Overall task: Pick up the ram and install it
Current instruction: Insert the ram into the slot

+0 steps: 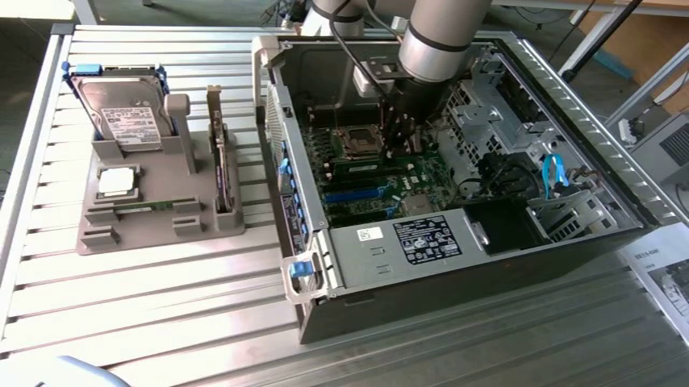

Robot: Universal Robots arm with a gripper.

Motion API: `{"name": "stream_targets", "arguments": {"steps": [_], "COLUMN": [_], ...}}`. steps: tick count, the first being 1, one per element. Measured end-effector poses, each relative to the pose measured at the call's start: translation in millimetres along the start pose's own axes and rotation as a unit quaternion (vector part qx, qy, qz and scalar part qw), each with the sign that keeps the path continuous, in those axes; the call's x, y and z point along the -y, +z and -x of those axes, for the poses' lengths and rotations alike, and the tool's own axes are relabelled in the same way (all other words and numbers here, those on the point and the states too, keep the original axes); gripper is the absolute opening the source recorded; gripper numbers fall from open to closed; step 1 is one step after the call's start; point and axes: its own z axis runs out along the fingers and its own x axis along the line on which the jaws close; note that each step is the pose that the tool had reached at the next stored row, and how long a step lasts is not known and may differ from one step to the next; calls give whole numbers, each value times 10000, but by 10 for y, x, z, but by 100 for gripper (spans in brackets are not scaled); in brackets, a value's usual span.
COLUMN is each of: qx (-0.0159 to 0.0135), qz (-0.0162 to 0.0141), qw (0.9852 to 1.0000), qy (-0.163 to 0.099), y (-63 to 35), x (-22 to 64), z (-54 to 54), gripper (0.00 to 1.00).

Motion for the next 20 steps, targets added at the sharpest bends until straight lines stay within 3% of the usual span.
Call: {"name": "stream_targets", "arguments": {"steps": [20], "qx": [0], "qz": [0], "qw": [10000], "qy": [0], "y": [43], "x": [1], "z": [1], "gripper": [12]}}
